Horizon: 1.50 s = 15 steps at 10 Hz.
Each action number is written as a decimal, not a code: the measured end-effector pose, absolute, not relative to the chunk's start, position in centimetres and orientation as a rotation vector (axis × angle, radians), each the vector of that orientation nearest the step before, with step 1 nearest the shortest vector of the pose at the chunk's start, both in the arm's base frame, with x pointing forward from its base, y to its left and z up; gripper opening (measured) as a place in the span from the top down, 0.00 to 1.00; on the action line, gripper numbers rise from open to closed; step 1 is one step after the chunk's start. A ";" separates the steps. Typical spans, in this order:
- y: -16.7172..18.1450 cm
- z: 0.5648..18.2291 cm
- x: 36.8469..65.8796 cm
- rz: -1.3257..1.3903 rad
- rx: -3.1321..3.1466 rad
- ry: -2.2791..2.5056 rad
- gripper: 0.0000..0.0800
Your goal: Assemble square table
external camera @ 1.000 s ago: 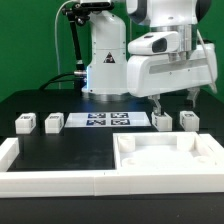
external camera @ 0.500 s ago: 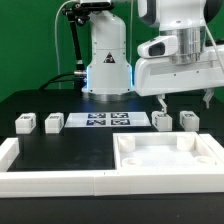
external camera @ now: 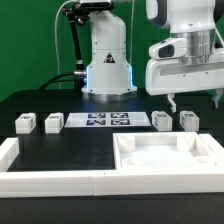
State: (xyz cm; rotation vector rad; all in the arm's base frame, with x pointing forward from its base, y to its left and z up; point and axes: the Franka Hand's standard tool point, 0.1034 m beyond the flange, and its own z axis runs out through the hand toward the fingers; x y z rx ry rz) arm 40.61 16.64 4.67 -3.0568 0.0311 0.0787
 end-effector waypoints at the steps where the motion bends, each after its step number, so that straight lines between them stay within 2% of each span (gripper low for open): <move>1: 16.2 4.7 40.6 0.217 -3.064 0.010 0.19; 2: 16.1 4.8 41.0 0.301 -3.061 0.010 0.19; 6: 16.9 4.7 39.6 0.748 -3.005 -0.047 0.19; 12: 16.5 4.1 38.1 1.251 -2.833 -0.085 0.19; 15: 16.7 3.5 37.9 1.323 -2.803 -0.094 0.19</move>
Offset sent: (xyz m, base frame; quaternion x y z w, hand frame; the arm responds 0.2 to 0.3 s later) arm 0.0000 0.0000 0.0000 0.0000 -0.1296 0.0000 0.9916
